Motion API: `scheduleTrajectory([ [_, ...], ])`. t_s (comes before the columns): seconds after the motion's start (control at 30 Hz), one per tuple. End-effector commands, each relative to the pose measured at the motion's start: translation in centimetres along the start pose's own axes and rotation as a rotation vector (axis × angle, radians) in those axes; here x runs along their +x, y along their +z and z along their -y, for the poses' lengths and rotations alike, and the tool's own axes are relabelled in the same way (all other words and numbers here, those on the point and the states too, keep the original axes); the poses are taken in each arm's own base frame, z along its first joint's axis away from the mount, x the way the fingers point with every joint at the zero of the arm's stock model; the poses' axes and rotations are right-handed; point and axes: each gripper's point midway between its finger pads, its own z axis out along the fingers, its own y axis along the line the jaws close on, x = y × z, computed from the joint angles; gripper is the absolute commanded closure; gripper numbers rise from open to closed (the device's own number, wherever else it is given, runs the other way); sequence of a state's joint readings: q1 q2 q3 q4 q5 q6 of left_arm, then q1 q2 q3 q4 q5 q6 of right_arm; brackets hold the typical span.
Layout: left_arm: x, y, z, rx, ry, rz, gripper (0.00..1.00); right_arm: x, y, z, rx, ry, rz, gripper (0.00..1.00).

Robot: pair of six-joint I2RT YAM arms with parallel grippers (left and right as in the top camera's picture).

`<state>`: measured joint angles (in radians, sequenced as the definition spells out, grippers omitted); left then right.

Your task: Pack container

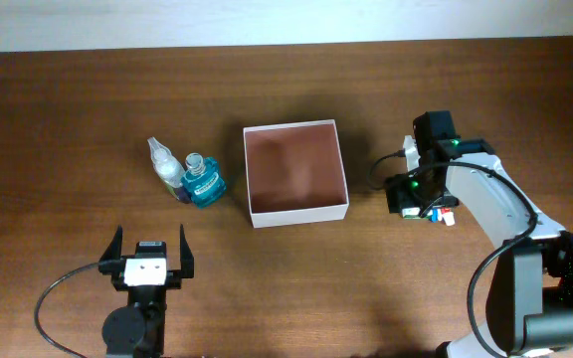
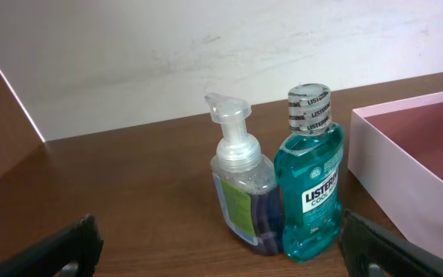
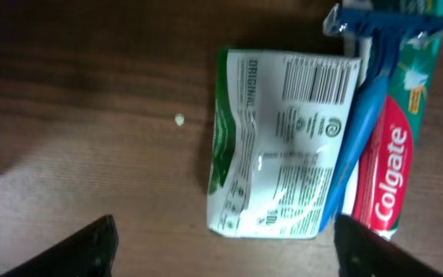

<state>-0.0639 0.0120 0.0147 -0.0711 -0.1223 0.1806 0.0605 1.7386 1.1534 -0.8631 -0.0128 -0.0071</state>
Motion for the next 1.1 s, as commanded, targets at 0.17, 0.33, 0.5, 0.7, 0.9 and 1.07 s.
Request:
scheduleTrajectory([
  [0.17, 0.1, 0.0, 0.1, 0.005, 0.015, 0.003, 0.01, -2.0, -0.3, -0.3, -0.010, -0.014, 0.072, 0.01],
  [0.33, 0.1, 0.0, 0.1, 0.005, 0.015, 0.003, 0.01, -2.4, -0.5, -0.3, -0.010, -0.014, 0.089, 0.01],
  [0.5, 0.1, 0.0, 0.1, 0.005, 0.015, 0.003, 0.01, -2.4, -0.5, -0.3, -0.010, -0.014, 0.090, 0.01],
  [0.7, 0.1, 0.0, 0.1, 0.005, 0.015, 0.003, 0.01, -2.5, -0.5, -0.3, -0.010, -0.014, 0.093, 0.01],
  [0.9, 0.1, 0.0, 0.1, 0.005, 0.015, 0.003, 0.01, -2.5, -0.5, -0.3, -0.010, -0.015, 0.093, 0.01],
  [1.07, -2.6, -0.1, -0.4, -0.012, 0.003, 0.110, 0.01, -2.5, -0.5, -0.3, -0.010, -0.014, 0.093, 0.01],
])
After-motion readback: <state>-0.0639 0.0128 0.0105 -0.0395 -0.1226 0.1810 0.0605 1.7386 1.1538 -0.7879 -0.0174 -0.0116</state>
